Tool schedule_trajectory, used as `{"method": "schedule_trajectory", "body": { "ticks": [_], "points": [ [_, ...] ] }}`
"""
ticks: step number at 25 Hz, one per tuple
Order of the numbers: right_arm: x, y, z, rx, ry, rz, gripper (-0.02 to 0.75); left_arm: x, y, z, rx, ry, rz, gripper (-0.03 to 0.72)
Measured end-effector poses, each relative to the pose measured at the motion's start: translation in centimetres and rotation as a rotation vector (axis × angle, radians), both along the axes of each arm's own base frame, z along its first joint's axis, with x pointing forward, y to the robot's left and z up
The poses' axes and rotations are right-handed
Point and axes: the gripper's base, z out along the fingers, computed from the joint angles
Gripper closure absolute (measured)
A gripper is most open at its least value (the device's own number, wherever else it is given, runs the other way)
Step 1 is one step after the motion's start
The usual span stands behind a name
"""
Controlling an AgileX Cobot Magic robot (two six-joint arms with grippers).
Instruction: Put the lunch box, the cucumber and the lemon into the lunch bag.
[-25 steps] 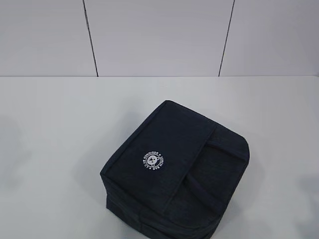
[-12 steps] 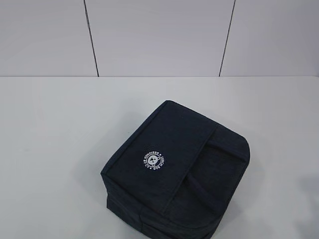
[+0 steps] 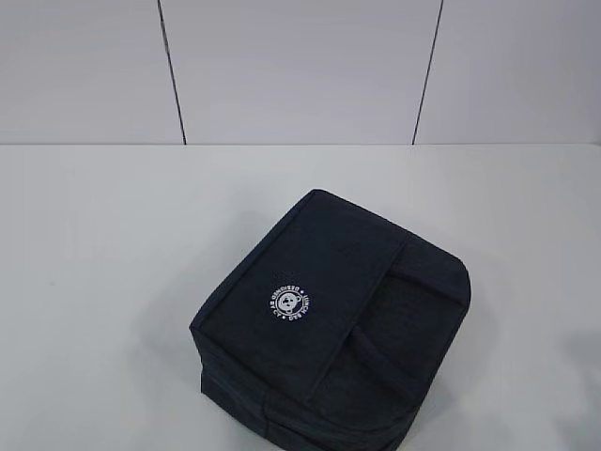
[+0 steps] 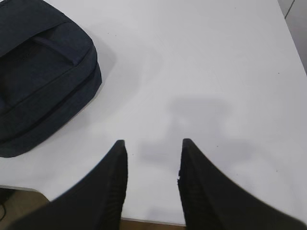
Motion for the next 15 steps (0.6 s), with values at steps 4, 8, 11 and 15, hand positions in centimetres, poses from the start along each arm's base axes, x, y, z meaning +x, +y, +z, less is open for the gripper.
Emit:
{"method": "schedule_trajectory", "body": {
  "ticks": [4,8,11,15],
  "points": [
    [0.00,0.00,0.00,0.000,0.000,0.000,0.451,0.04,-0.03,-0.48,0.011,0.031,0.006,0.436],
    [0.00,0.00,0.00,0.000,0.000,0.000,0.451,0.02,-0.03,-0.52,0.010,0.037,0.007,0.435],
    [0.00,0.00,0.00,0.000,0.000,0.000,0.451,0.01,-0.02,-0.54,0.011,0.039,0.008,0.437],
    [0.00,0.00,0.00,0.000,0.000,0.000,0.451,0.00,-0.03,-0.54,0.009,0.040,0.007,0.446]
  ]
}}
